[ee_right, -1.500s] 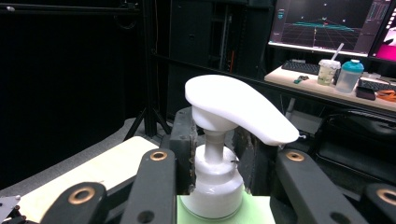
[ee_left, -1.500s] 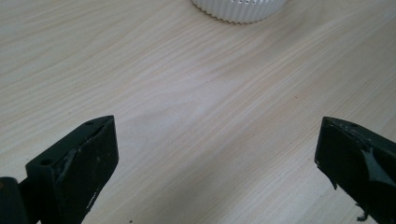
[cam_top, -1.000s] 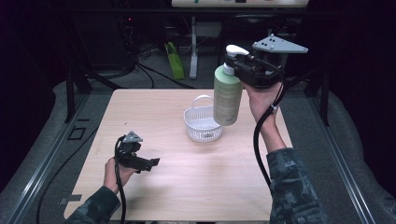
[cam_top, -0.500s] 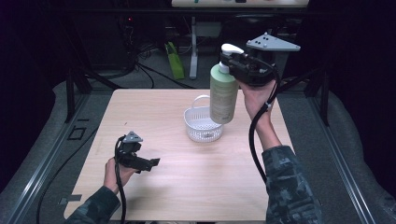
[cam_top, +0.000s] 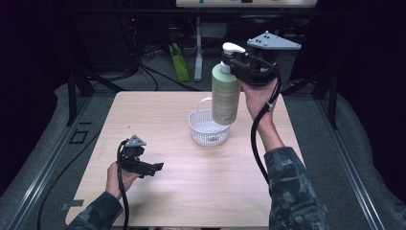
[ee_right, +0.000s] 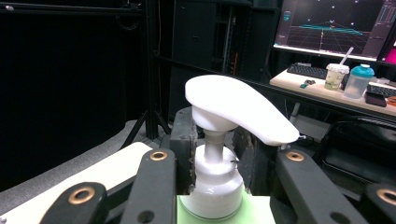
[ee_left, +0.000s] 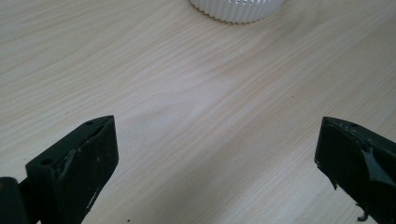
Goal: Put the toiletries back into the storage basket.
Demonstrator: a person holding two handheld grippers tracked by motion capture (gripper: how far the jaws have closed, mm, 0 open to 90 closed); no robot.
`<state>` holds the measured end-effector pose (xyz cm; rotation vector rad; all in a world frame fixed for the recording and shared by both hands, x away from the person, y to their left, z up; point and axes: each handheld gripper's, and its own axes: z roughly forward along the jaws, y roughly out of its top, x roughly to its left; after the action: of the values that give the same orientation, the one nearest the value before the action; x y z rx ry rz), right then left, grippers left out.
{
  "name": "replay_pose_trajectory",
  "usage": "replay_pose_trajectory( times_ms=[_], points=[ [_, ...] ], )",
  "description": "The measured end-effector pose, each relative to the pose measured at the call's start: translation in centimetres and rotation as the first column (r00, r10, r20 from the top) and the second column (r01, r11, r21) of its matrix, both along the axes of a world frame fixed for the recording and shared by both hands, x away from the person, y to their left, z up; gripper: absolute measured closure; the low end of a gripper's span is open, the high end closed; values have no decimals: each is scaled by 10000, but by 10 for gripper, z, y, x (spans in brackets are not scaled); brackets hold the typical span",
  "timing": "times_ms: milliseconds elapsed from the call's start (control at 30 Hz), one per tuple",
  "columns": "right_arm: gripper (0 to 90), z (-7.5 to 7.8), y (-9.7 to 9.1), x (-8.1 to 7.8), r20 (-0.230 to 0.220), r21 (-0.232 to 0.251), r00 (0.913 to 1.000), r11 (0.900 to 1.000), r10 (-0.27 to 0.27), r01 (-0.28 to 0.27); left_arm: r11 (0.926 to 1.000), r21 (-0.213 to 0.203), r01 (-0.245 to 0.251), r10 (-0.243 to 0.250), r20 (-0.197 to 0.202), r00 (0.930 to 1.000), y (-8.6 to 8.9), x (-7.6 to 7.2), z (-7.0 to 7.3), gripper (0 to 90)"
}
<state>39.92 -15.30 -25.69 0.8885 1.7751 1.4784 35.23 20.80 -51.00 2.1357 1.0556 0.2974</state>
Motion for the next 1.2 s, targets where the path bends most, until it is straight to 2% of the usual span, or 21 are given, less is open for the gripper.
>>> replay_pose_trajectory(
  times_ms=[1200],
  points=[
    [696,-13,20,26,-99,34,9999,9999,-135,135,10000,32,65,-64,-23,10000,0,0,-1,0]
  ],
)
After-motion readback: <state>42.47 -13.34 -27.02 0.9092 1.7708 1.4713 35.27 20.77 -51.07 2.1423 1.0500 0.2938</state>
